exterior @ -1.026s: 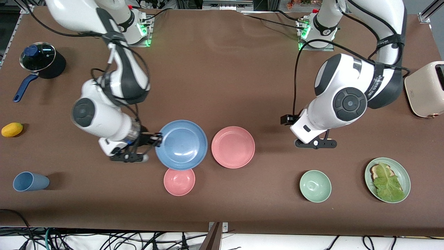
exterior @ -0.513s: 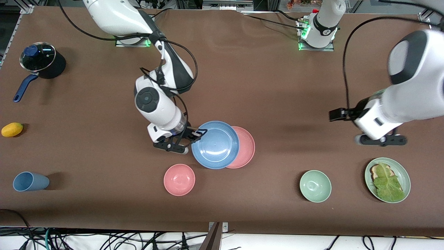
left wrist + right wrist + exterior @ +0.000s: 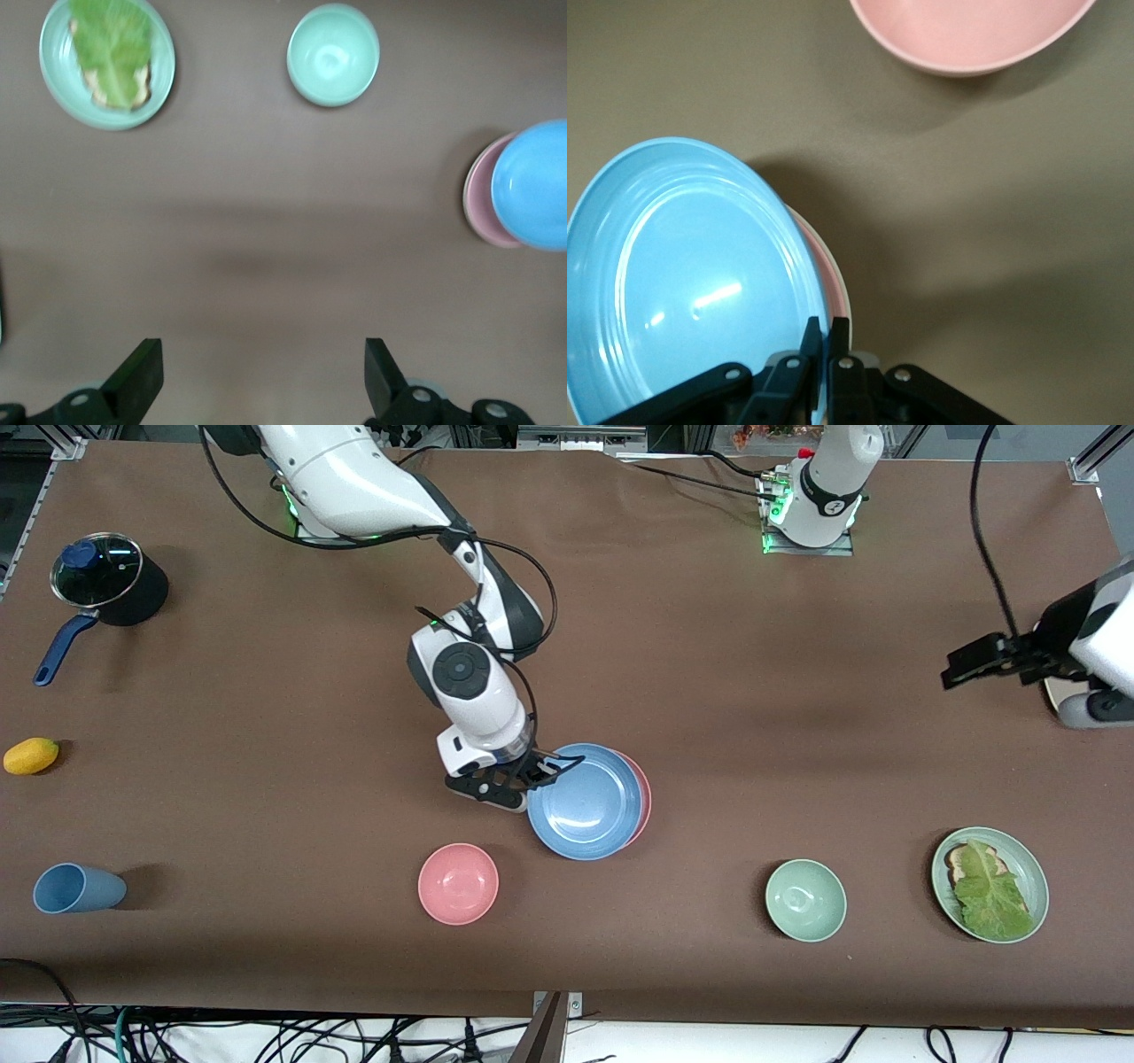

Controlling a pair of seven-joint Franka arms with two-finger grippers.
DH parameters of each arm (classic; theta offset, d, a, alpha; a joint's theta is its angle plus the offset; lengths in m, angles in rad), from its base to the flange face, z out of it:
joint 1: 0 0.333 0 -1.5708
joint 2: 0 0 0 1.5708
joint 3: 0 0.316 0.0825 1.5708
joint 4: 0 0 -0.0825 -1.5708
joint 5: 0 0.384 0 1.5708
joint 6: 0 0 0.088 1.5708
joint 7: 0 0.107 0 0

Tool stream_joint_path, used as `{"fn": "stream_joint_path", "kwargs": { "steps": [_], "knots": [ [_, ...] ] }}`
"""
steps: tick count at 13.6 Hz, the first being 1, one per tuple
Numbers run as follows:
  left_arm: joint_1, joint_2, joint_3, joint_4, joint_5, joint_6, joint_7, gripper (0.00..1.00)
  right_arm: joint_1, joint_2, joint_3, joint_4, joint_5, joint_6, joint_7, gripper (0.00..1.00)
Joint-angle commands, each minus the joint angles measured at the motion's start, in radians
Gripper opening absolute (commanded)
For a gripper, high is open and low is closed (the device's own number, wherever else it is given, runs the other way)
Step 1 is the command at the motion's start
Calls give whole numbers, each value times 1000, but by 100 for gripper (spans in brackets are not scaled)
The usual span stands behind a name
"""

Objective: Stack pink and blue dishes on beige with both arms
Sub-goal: 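Slide the blue plate onto the pink plate while the left gripper withdraws, then open the right gripper and release the blue plate rim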

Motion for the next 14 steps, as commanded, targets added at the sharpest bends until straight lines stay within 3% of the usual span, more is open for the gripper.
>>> {"fn": "stream_joint_path", "kwargs": {
  "steps": [1,8,9,10,11,14],
  "knots": [
    [8,-24,-17,-33,28,-85,3,100,10,39,-9,54,-24,26,53,0],
    [16,-65,-14,-22,15,-96,12,100,42,59,-10,49,-31,32,99,0],
    [16,-67,-16,-22,15,-96,14,100,42,57,-10,49,-31,31,97,3],
    [15,-69,-19,-22,15,-96,14,100,42,56,-10,49,-31,31,96,19],
    [15,-70,-20,-22,15,-96,14,100,36,51,-12,49,-31,26,90,25],
    [10,-76,-22,-21,21,-94,14,100,33,41,-21,45,-34,-23,80,28]
  ]
}}
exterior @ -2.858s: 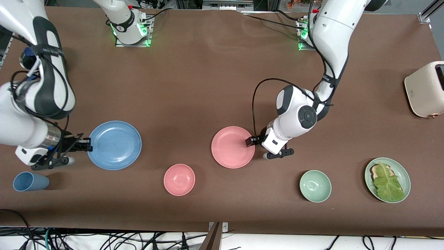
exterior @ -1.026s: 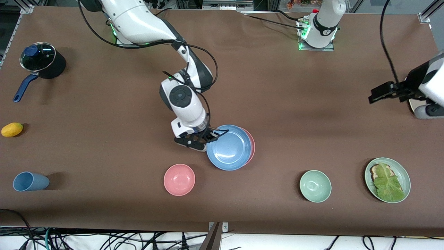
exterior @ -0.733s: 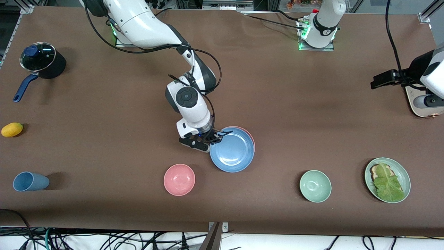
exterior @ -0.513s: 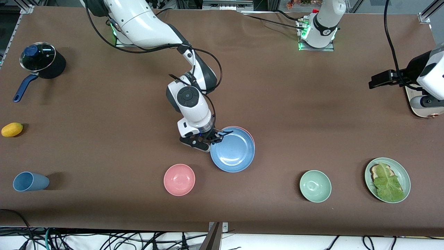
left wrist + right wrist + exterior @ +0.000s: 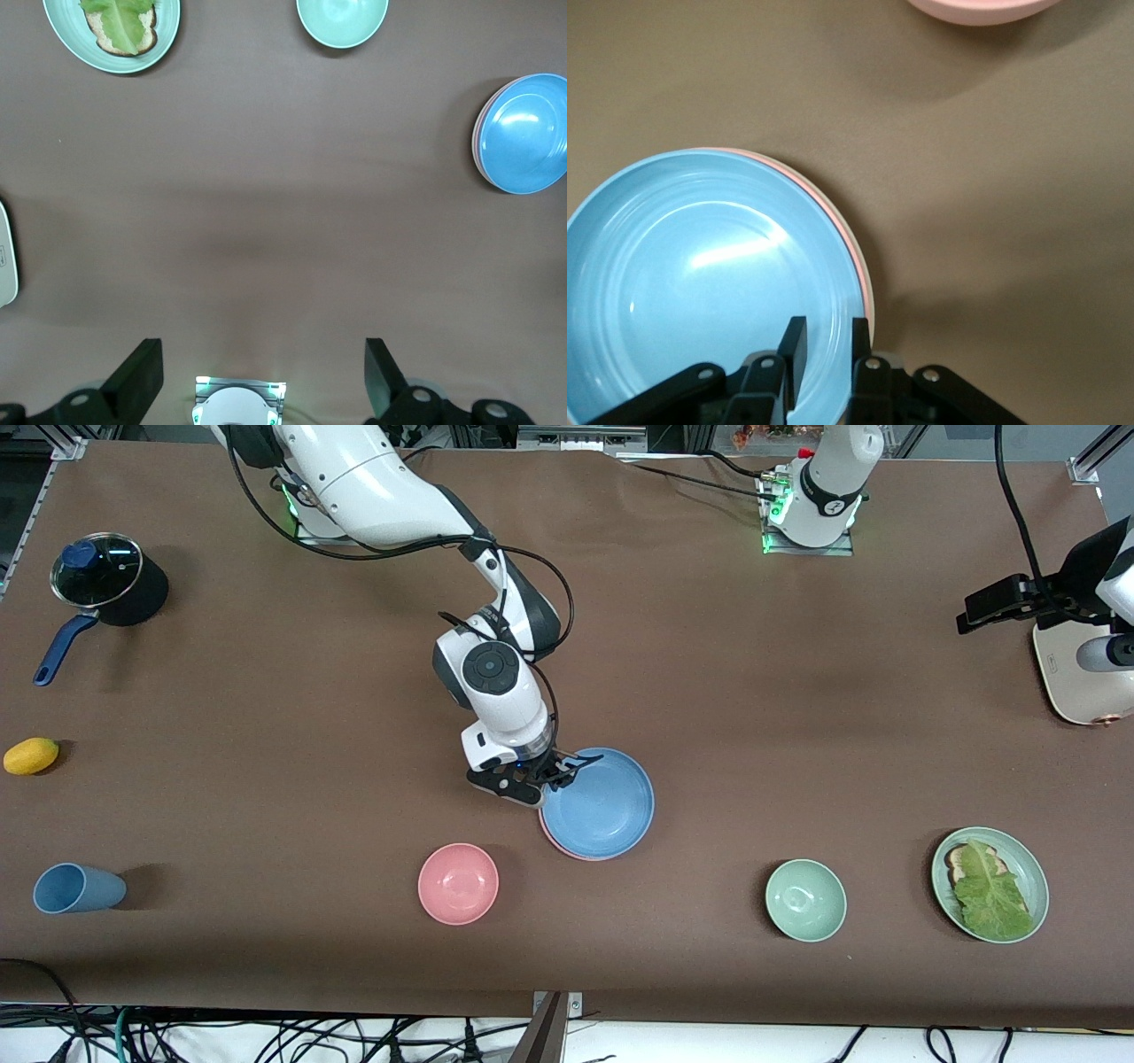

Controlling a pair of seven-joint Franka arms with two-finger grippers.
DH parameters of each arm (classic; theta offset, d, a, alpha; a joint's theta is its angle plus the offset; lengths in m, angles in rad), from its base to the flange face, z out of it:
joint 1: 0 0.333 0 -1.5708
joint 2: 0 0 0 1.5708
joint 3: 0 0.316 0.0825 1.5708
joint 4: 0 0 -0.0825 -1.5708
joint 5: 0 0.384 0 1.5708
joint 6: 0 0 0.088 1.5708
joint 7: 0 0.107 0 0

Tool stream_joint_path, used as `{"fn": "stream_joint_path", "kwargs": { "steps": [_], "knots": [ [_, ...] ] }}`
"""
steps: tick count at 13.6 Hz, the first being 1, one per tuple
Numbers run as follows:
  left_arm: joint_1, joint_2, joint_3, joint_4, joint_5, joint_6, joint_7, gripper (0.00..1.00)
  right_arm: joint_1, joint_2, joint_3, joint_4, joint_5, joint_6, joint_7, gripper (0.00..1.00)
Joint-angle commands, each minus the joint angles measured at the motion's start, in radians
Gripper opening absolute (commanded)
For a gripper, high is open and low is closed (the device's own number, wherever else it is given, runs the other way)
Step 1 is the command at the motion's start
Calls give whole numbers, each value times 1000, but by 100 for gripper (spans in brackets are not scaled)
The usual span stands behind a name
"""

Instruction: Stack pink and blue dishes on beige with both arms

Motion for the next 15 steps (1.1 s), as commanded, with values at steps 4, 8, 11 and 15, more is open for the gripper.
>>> {"fn": "stream_joint_path", "kwargs": {
  "steps": [4,8,11,15],
  "knots": [
    [0,-21,-23,-7,27,-5,13,100,0,-44,-60,31,-28,-153,-55,62],
    [-3,-18,-23,-4,27,-7,13,100,-46,-128,-140,20,-15,-284,-280,99],
    [2,-13,-21,-4,27,-7,13,100,-127,-228,-198,5,5,-462,-410,100],
    [5,2,-14,-4,32,3,15,100,-233,-380,-233,-32,87,-655,-684,100]
  ]
}}
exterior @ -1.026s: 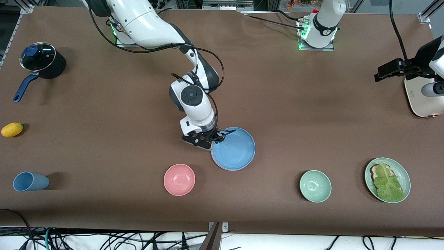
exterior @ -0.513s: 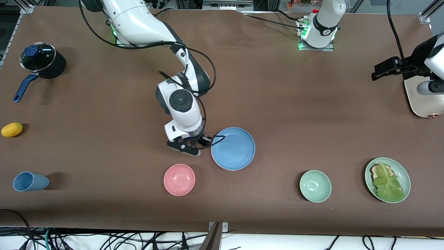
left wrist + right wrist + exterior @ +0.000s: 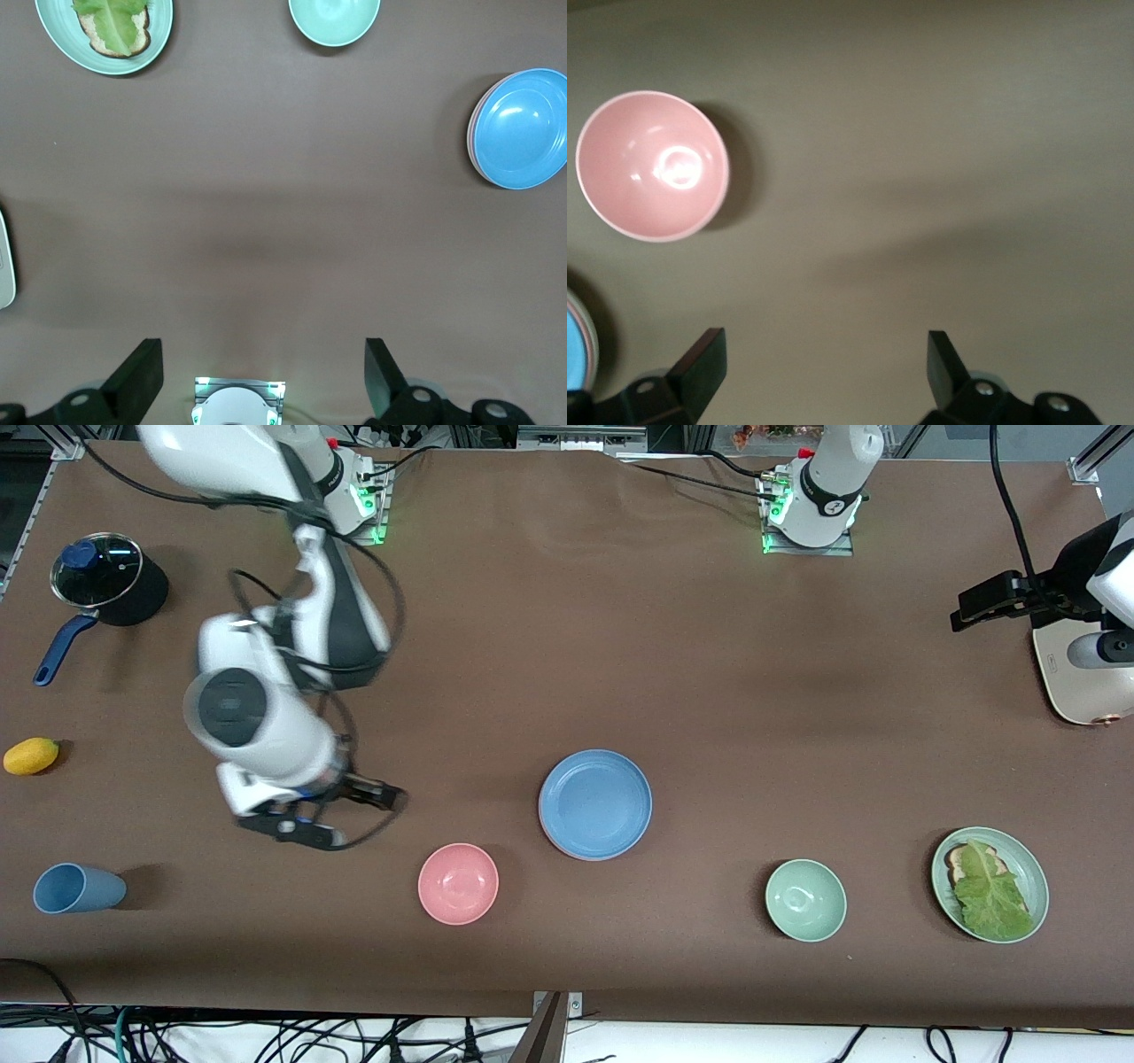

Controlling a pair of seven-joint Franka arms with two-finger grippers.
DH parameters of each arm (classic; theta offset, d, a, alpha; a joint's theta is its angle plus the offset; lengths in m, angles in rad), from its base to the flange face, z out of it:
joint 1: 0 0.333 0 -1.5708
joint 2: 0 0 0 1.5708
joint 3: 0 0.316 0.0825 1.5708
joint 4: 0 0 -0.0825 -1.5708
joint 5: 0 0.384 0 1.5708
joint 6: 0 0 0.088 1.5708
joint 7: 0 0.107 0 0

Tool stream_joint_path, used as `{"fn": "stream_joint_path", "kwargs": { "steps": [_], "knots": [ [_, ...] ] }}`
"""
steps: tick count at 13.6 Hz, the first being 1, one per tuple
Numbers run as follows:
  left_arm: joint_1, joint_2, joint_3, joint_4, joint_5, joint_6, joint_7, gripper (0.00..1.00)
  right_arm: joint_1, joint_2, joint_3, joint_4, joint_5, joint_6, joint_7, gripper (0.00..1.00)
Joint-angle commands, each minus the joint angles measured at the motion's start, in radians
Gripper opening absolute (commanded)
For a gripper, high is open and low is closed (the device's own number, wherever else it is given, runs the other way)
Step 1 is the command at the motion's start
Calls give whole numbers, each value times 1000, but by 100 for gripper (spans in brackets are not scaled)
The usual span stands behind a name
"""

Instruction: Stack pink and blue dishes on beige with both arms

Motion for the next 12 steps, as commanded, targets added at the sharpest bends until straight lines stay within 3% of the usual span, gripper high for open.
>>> {"fn": "stream_joint_path", "kwargs": {
  "steps": [1,5,9,12],
  "knots": [
    [4,5,-5,-3,44,6,17,100,-14,-135,-35,-64,30,-123,-116,100],
    [-7,17,-8,-4,45,25,17,100,-85,-329,-17,-211,16,-160,-220,100],
    [-3,27,-8,-6,47,65,16,100,-254,-508,146,-343,-73,-177,-279,100],
    [-10,30,-10,-3,42,79,16,100,-336,-542,249,-351,-109,-200,-279,100]
  ]
}}
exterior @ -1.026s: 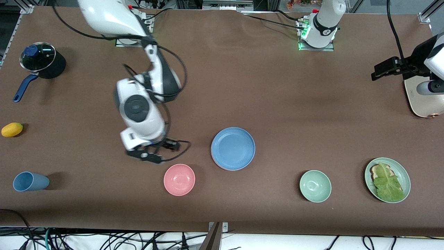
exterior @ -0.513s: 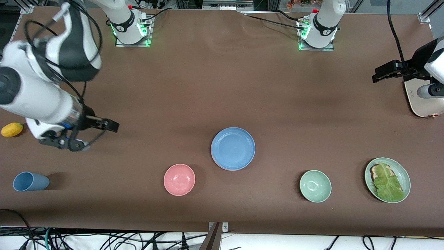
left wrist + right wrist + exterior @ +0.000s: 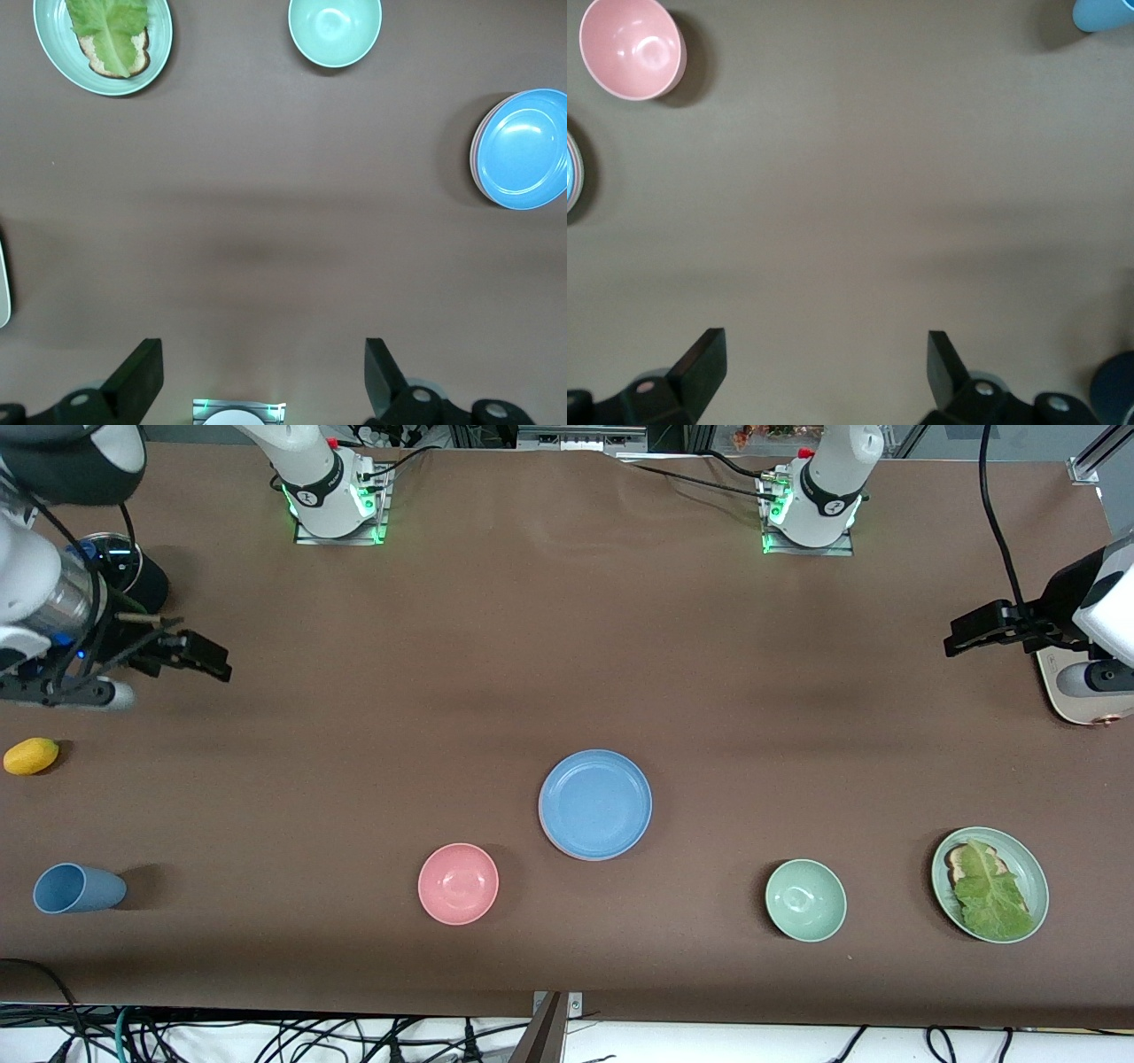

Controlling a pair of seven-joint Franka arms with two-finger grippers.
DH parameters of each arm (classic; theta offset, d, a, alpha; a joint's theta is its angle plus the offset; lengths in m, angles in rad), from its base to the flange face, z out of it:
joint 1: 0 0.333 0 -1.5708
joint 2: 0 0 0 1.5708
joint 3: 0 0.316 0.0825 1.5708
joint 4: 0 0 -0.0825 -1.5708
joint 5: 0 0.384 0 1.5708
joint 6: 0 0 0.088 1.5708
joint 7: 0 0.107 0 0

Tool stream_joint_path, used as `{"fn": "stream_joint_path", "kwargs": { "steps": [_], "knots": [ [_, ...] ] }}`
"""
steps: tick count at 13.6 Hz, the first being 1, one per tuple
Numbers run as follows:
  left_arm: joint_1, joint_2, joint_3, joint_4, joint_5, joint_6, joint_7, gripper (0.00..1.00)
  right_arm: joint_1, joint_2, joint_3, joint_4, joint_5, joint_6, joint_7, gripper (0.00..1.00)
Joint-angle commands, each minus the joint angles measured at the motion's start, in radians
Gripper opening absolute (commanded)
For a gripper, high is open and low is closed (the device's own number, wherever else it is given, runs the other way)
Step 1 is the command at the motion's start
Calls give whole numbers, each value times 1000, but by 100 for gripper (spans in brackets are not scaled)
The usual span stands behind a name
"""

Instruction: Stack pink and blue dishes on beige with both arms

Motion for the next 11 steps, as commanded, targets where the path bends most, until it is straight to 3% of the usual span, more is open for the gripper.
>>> {"fn": "stream_joint_path", "kwargs": {
  "steps": [1,11],
  "knots": [
    [-5,-2,-2,-1,32,16,17,100,-52,-43,74,-37,-39,1,-11,100],
    [-1,7,-2,-1,27,48,17,100,-54,-31,69,41,-30,-81,-36,100]
  ]
}}
